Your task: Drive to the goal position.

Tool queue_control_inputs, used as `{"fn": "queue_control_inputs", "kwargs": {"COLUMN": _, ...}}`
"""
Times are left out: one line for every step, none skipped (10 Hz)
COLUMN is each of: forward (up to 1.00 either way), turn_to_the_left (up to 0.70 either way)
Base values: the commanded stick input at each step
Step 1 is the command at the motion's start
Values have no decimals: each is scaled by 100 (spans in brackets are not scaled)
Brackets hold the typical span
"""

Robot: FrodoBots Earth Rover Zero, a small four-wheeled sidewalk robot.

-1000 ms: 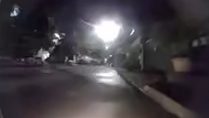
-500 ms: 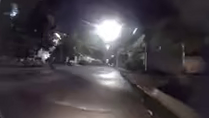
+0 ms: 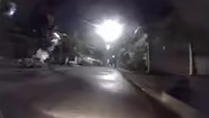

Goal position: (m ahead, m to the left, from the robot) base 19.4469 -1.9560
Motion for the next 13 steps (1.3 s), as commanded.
{"fn": "queue_control_inputs", "kwargs": {"forward": 70, "turn_to_the_left": 0}}
{"fn": "queue_control_inputs", "kwargs": {"forward": 70, "turn_to_the_left": 0}}
{"fn": "queue_control_inputs", "kwargs": {"forward": 70, "turn_to_the_left": 0}}
{"fn": "queue_control_inputs", "kwargs": {"forward": 70, "turn_to_the_left": 0}}
{"fn": "queue_control_inputs", "kwargs": {"forward": 70, "turn_to_the_left": 0}}
{"fn": "queue_control_inputs", "kwargs": {"forward": 70, "turn_to_the_left": 0}}
{"fn": "queue_control_inputs", "kwargs": {"forward": 70, "turn_to_the_left": 0}}
{"fn": "queue_control_inputs", "kwargs": {"forward": 70, "turn_to_the_left": 0}}
{"fn": "queue_control_inputs", "kwargs": {"forward": 70, "turn_to_the_left": 0}}
{"fn": "queue_control_inputs", "kwargs": {"forward": 60, "turn_to_the_left": 0}}
{"fn": "queue_control_inputs", "kwargs": {"forward": 46, "turn_to_the_left": 0}}
{"fn": "queue_control_inputs", "kwargs": {"forward": 32, "turn_to_the_left": 0}}
{"fn": "queue_control_inputs", "kwargs": {"forward": 10, "turn_to_the_left": 0}}
